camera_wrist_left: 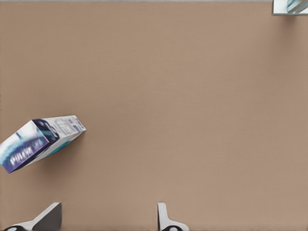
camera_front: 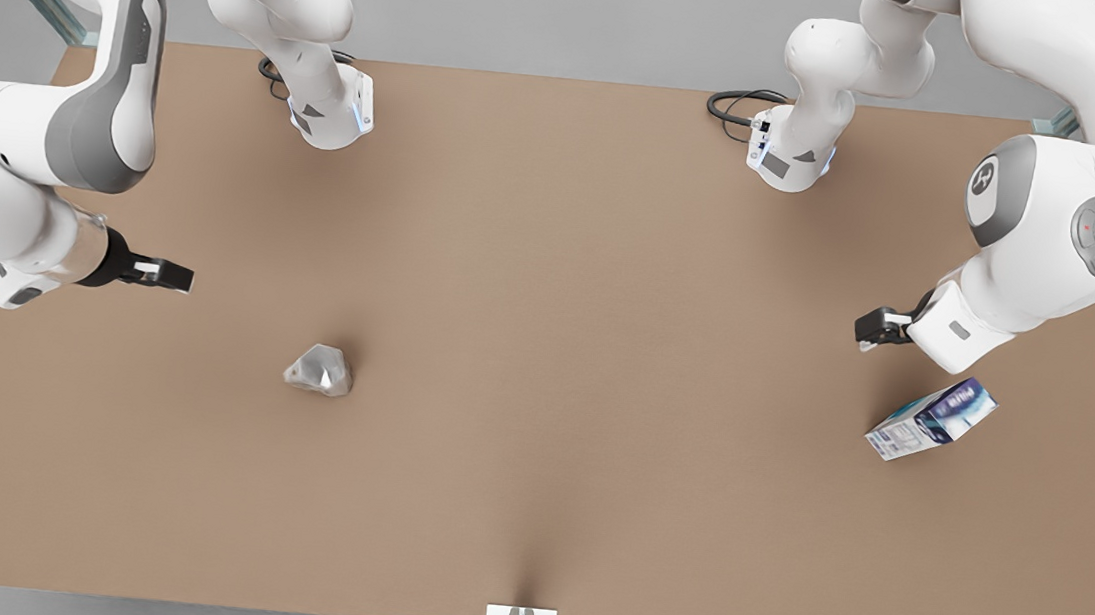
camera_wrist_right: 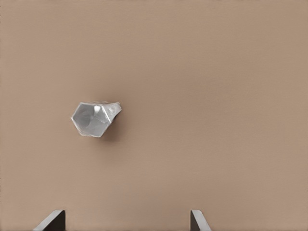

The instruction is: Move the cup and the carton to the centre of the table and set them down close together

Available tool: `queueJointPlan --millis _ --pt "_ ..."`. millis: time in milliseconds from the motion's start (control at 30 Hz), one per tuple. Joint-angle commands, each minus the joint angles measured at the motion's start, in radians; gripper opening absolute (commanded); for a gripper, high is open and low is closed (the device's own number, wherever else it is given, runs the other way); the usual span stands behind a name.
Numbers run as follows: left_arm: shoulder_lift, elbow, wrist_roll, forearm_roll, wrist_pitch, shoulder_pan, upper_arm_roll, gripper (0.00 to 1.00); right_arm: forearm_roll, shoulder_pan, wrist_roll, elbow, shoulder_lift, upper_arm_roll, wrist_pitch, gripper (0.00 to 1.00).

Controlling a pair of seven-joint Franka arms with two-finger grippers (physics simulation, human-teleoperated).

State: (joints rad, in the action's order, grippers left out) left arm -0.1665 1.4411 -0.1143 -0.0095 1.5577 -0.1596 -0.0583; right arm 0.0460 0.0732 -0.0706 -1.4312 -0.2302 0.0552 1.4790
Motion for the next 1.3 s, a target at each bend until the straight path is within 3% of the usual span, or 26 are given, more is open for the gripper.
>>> queueJointPlan --millis 0,100,200,400,567,667,800,933,1067,1167,1267 --pt "0.001 0.001 0.004 0.0 0.001 0.002 0.0 1.0 -0.002 0.0 0.0 0.0 0.0 0.0 0.0 0.99" --pt "0.001 0.001 -0.001 0.0 0.004 0.0 0.0 1.0 -0.002 0.0 0.0 0.0 -0.008 0.017 0.02 0.98" --pt "0.007 0.045 0.001 0.002 0.008 0.0 -0.002 1.0 -0.002 0.013 -0.002 -0.084 -0.017 0.09 0.156 0.98" --pt "0.007 0.074 -0.001 0.002 0.012 0.002 -0.003 1.0 -0.006 -0.004 -0.09 -0.098 -0.163 0.187 0.362 0.98" --pt "0.007 0.085 -0.001 0.002 0.012 0.002 -0.003 1.0 -0.069 -0.061 -0.126 0.063 -0.356 0.196 0.377 0.96" --pt "0.007 0.09 -0.001 0.002 0.012 0.002 -0.002 1.0 -0.064 -0.061 -0.153 0.077 -0.388 0.244 0.425 1.0" --pt "0.015 0.101 -0.001 0.002 0.007 0.002 -0.003 1.0 -0.136 -0.056 -0.144 0.097 -0.374 0.314 0.316 1.0" --pt "0.018 0.119 -0.001 0.003 0.012 0.002 -0.003 1.0 -0.221 -0.052 -0.117 0.034 -0.379 0.305 0.425 1.0" --pt "0.025 0.133 -0.001 0.003 -0.001 0.002 -0.003 1.0 -0.164 -0.047 -0.075 -0.054 -0.383 0.27 0.592 1.0" --pt "0.033 0.148 -0.001 0.003 0.001 0.002 -0.003 1.0 0.044 -0.047 0.0 -0.075 -0.365 0.255 0.529 1.0" --pt "0.039 0.162 -0.001 0.003 0.001 0.002 -0.003 1.0 0.06 -0.052 0.014 -0.077 -0.371 0.255 0.435 1.0"
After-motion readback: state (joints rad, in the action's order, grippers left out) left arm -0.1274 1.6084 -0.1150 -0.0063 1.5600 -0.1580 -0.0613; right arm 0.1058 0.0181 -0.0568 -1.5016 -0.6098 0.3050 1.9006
